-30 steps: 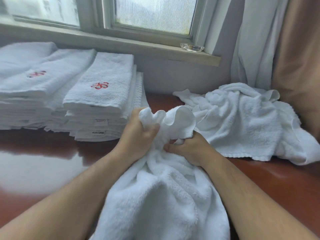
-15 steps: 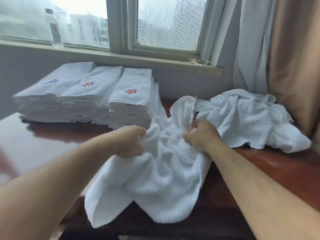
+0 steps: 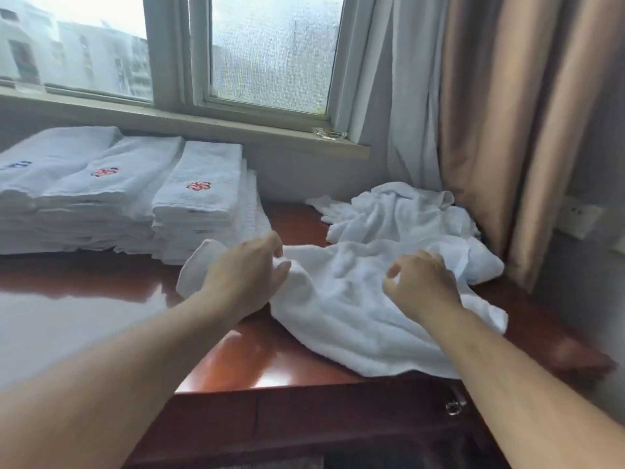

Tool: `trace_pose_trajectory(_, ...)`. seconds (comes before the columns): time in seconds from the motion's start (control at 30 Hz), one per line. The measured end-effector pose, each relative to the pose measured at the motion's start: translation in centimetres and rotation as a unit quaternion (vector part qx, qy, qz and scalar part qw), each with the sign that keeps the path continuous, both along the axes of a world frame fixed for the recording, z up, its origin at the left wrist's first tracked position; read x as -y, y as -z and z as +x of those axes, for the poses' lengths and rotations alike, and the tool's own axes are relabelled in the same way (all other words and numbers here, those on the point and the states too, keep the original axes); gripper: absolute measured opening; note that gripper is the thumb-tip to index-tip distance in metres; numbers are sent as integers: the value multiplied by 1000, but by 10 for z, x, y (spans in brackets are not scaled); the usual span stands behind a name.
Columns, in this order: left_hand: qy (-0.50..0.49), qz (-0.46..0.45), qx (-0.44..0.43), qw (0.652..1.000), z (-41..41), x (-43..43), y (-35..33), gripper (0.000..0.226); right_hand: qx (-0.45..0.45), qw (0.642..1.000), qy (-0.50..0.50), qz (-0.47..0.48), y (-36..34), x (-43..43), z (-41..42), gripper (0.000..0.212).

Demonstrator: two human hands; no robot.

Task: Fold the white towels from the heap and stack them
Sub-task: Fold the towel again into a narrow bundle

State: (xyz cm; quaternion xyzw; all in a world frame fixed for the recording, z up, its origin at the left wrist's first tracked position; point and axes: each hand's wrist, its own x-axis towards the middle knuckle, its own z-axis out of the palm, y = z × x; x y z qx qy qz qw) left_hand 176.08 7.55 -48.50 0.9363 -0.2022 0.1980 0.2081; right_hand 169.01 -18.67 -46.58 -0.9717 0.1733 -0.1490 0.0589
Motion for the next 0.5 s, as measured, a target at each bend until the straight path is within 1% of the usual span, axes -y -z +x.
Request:
trace_pose_trajectory(0.07, -4, 12, 16, 1000, -8, -14, 19, 32, 3, 988, -129, 90, 19, -21, -6, 30)
trace_pose_trajectory(0.13, -24, 8, 29, 999, -10, -33, 34, 39, -20, 961, -225, 157, 30, -46, -4, 44)
trace_pose_trajectory(0.17, -40, 11, 4, 999, -7, -43, 40, 38, -39, 952, -258, 161, 34, -55, -1, 55)
trace_pose_trajectory(0.2, -61, 22, -39, 997, -3, -51, 44, 35, -58, 948, -273, 150, 38, -63, 3, 64)
trace_pose_trajectory(0.23, -82, 38, -86, 992, 2, -57, 47, 33, -72, 950, -276, 127, 43, -68, 8, 68)
trace_pose_trajectory(0.27, -94, 48, -123, 987, 6, -59, 49, 31, -78, 953, -274, 101, 48, -71, 13, 63)
trace_pose_trajectory(0.3, -100, 46, -145, 983, 9, -59, 52, 31, -70, 956, -271, 82, 53, -73, 17, 49)
trace_pose_trajectory(0.33, -100, 37, -157, 982, 10, -57, 54, 32, -51, 958, -270, 85, 57, -73, 20, 32)
trace_pose_trajectory(0.37, -91, 29, -161, 982, 11, -55, 56, 37, -32, 956, -273, 106, 60, -72, 22, 19)
trace_pose_trajectory(0.4, -69, 24, -160, 984, 12, -53, 58, 47, -20, 951, -277, 136, 62, -69, 25, 24)
trace_pose_trajectory(0.43, -40, 28, -162, 986, 14, -52, 59, 61, -24, 944, -274, 180, 63, -64, 28, 34)
trace_pose_trajectory(0.47, -14, 35, -168, 985, 17, -50, 60, 73, -28, 933, -267, 241, 61, -57, 30, 38)
trace_pose_trajectory(0.5, 4, 41, -174, 984, 20, -47, 61, 80, -26, 913, -253, 320, 60, -49, 33, 38)
